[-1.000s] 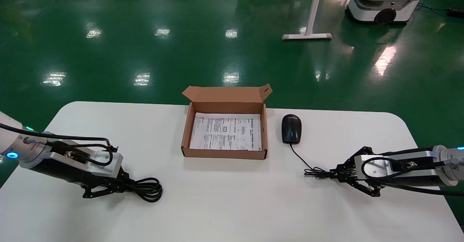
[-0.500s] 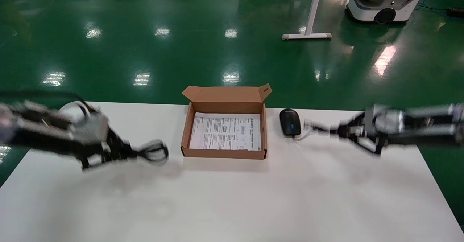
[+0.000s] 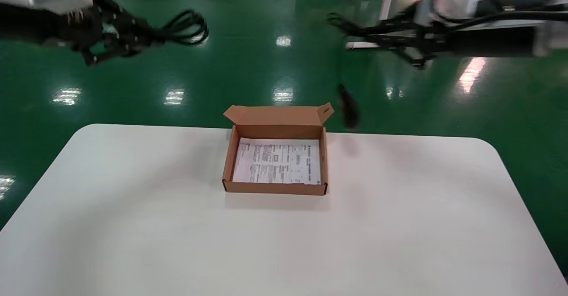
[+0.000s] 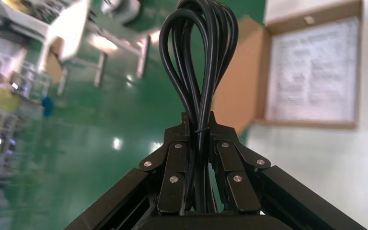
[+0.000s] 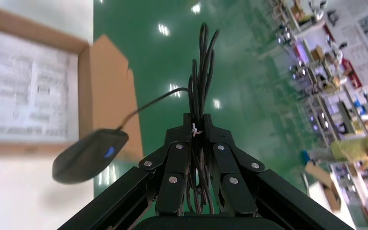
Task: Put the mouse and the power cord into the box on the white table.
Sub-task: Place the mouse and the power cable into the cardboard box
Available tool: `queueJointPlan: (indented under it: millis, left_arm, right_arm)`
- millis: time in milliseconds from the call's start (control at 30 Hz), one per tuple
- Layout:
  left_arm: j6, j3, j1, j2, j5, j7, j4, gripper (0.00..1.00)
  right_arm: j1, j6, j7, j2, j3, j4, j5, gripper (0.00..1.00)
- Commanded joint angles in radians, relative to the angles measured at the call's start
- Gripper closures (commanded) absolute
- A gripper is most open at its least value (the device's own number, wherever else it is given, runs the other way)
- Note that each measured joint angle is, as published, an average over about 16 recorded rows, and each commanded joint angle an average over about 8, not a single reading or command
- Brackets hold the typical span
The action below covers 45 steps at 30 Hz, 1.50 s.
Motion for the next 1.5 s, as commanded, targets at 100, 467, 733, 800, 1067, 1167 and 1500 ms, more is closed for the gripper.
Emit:
queueJointPlan:
  millis: [100,467,733,800,1067,1167,1500]
  left_arm:
    - [-0.020,-0.011,-0.033,0.020,-0.007,0.005,0.010,1.00]
    - [0.026,0.010,-0.042,0.033,0.016,0.024,0.082,1.00]
    - [0.028,0.018,-0.044,0.046,0.026,0.032,0.113,1.00]
    - [0.029,0.019,-0.044,0.050,0.027,0.034,0.120,1.00]
    - [0.037,0.023,-0.040,0.061,0.030,0.041,0.147,1.00]
    - [0.038,0.022,-0.036,0.066,0.027,0.043,0.154,1.00]
    - [0.046,0.022,-0.034,0.065,0.025,0.047,0.167,1.00]
  right_arm:
    - [-0.007,0.018,-0.010,-0.062,0.002,-0.010,0.007,1.00]
    - [-0.103,0.061,-0.076,-0.212,-0.015,-0.061,-0.005,1.00]
    - [-0.131,0.062,-0.113,-0.251,-0.027,-0.094,-0.020,1.00]
    - [-0.128,0.056,-0.116,-0.250,-0.026,-0.102,-0.018,1.00]
    - [-0.104,-0.001,-0.109,-0.219,-0.015,-0.126,-0.001,1.00]
    - [-0.105,-0.022,-0.107,-0.210,-0.018,-0.133,-0.004,1.00]
    - [-0.102,-0.068,-0.104,-0.197,-0.022,-0.126,-0.008,1.00]
